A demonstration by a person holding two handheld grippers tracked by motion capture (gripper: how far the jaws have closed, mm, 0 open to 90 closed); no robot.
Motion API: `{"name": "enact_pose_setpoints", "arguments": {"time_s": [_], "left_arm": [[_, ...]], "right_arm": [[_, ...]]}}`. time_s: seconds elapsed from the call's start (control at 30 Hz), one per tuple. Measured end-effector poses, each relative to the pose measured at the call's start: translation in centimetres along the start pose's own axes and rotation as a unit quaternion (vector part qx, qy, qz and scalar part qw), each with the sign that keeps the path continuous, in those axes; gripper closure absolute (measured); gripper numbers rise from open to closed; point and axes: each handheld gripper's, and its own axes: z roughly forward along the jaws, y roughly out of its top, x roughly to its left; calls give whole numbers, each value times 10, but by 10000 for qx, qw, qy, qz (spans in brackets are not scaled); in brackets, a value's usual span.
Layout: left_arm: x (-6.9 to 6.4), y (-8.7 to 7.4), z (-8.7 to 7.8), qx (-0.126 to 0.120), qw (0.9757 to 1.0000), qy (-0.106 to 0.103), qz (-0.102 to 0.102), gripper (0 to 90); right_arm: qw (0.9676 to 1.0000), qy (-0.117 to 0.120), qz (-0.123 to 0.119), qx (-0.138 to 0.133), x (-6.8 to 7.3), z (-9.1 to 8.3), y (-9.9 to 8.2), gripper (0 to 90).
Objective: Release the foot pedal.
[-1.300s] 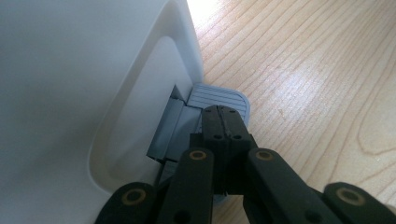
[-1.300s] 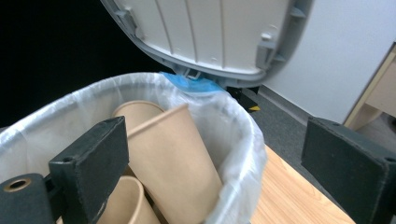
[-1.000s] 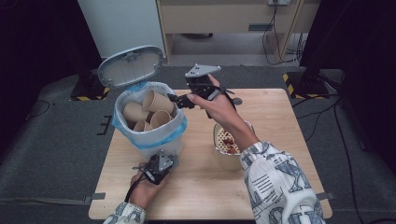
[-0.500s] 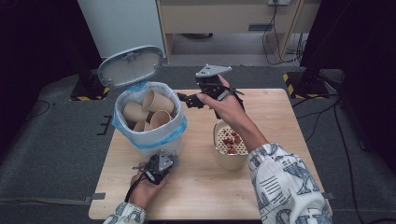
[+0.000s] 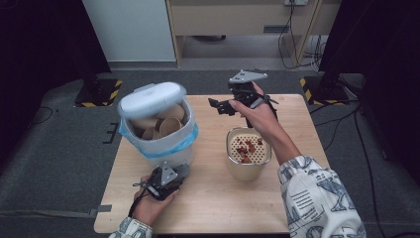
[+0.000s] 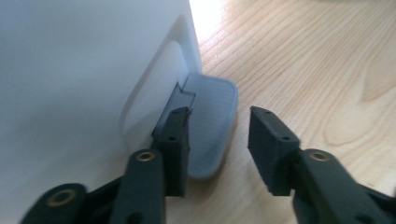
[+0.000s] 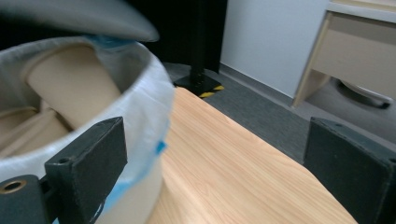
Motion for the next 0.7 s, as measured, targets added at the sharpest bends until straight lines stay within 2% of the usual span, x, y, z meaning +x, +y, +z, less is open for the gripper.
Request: {"name": "enact_pose_setpoints", "arguments": {"time_s": [0.13, 0.2, 0.37, 0.7], "left_arm": [[2, -2, -16, -274, 9994, -51, -199, 473], [3, -4, -23, -414, 9984, -82, -367, 450], [13, -12, -36, -483, 9962, -74, -724, 385], [31, -23, -44, -497, 9924, 143, -1114, 254]], "right_arm": [[9998, -171, 90, 13, -14, -12, -9, 65], [9996, -247, 127, 41, -20, -18, -14, 65], [9991, -395, 175, 55, -32, -30, -23, 63], [9972, -693, 262, 95, -51, -52, -38, 60]]}}
